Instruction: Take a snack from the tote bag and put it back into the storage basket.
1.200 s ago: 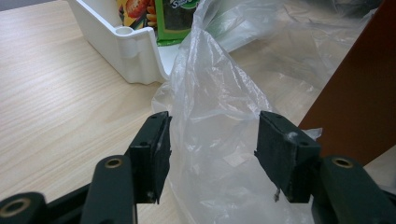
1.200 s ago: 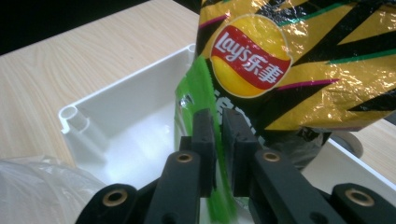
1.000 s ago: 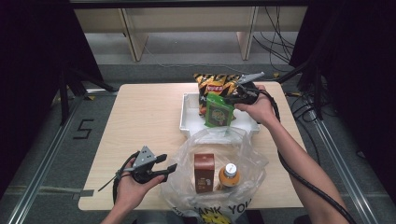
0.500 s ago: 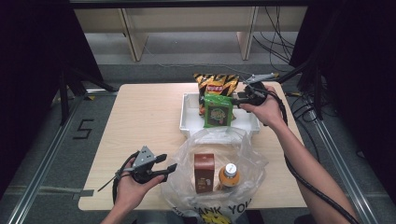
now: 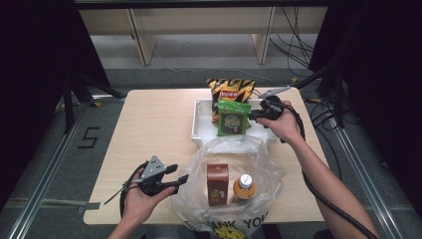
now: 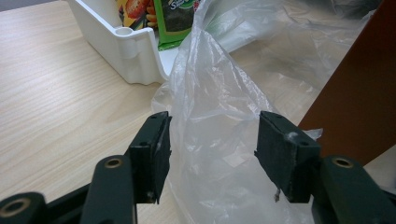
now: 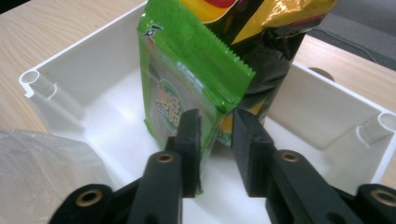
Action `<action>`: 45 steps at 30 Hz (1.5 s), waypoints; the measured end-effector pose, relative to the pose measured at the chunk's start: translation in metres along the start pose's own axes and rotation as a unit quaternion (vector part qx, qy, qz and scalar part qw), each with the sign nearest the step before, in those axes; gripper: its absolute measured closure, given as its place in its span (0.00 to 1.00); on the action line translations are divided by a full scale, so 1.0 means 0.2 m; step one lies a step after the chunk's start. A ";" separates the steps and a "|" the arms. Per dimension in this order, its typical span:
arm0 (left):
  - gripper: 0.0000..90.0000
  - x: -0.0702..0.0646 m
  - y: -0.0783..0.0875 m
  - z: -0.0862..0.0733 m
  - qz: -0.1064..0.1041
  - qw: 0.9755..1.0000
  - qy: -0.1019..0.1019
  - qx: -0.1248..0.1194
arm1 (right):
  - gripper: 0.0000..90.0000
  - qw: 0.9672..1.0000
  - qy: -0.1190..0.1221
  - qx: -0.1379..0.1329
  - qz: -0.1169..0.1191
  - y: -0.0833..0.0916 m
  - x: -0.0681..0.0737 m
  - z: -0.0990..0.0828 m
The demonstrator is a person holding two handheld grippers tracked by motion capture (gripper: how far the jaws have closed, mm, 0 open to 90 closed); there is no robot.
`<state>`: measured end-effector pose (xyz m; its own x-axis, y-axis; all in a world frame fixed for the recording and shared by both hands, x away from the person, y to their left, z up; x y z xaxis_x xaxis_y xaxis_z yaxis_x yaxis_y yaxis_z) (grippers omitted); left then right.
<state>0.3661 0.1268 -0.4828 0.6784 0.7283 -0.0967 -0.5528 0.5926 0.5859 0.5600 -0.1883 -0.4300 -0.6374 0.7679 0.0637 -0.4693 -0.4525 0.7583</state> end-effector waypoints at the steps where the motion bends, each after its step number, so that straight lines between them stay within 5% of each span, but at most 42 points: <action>1: 0.49 0.00 0.00 0.00 -0.004 1.000 -0.001 -0.003 | 0.88 1.000 -0.003 -0.004 0.003 -0.01 0.00 0.00; 3: 0.49 0.00 0.00 0.00 -0.004 1.000 -0.001 -0.003 | 0.90 1.000 0.021 0.005 -0.001 -0.02 -0.01 -0.01; 4: 0.49 0.00 0.00 0.00 -0.005 1.000 -0.005 -0.003 | 0.90 1.000 -0.003 0.004 0.003 -0.03 0.01 -0.01; 14: 0.49 0.01 0.00 0.00 -0.002 1.000 -0.001 -0.002 | 0.91 1.000 0.020 0.004 -0.001 -0.09 0.01 0.02; 20: 0.49 0.01 0.01 0.00 -0.002 1.000 -0.001 -0.005 | 0.87 1.000 -0.005 -0.001 -0.002 -0.08 0.02 0.02; 28: 0.48 0.00 0.03 0.00 0.005 1.000 0.003 -0.004 | 0.72 1.000 0.007 -0.013 0.006 0.06 0.06 0.03; 29: 0.48 0.00 0.03 0.01 0.001 1.000 0.000 -0.008 | 0.70 0.999 -0.009 -0.033 0.011 0.06 0.08 0.03; 30: 0.48 0.00 0.03 0.01 0.000 1.000 0.002 -0.012 | 0.69 1.000 0.009 -0.011 0.011 0.10 0.07 0.01; 31: 0.48 0.00 0.03 0.01 0.001 1.000 0.008 -0.011 | 0.68 0.999 0.012 -0.029 0.009 0.12 0.08 0.02; 34: 0.48 -0.01 0.04 0.01 0.001 1.000 0.007 -0.013 | 0.66 0.999 0.035 -0.033 0.010 0.18 0.09 -0.01; 35: 0.48 -0.01 0.05 0.01 0.003 1.000 0.001 -0.013 | 0.66 0.999 0.017 -0.039 0.012 0.20 0.11 -0.01; 39: 0.48 -0.02 0.06 0.01 0.002 1.000 0.002 -0.014 | 0.64 0.998 0.013 -0.049 0.025 0.26 0.17 -0.06; 45: 0.48 -0.03 0.08 0.01 0.005 1.000 -0.001 -0.018 | 0.63 0.998 0.032 -0.057 0.028 0.34 0.21 -0.12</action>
<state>0.3534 0.1310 -0.4706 0.6736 0.7337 -0.0896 -0.5769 0.5977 0.5567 0.4870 -0.1974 -0.3910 -0.6997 0.7119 0.0595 -0.4963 -0.5443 0.6764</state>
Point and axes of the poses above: each handheld gripper's, and its own axes: y roughly backward along the jaws, z roughly out of its top, x roughly to its left, the point moved 5 cm from there along -y, roughly forward along the jaws, and after that the axes turned 7 degrees about x, right-handed, at the moved point
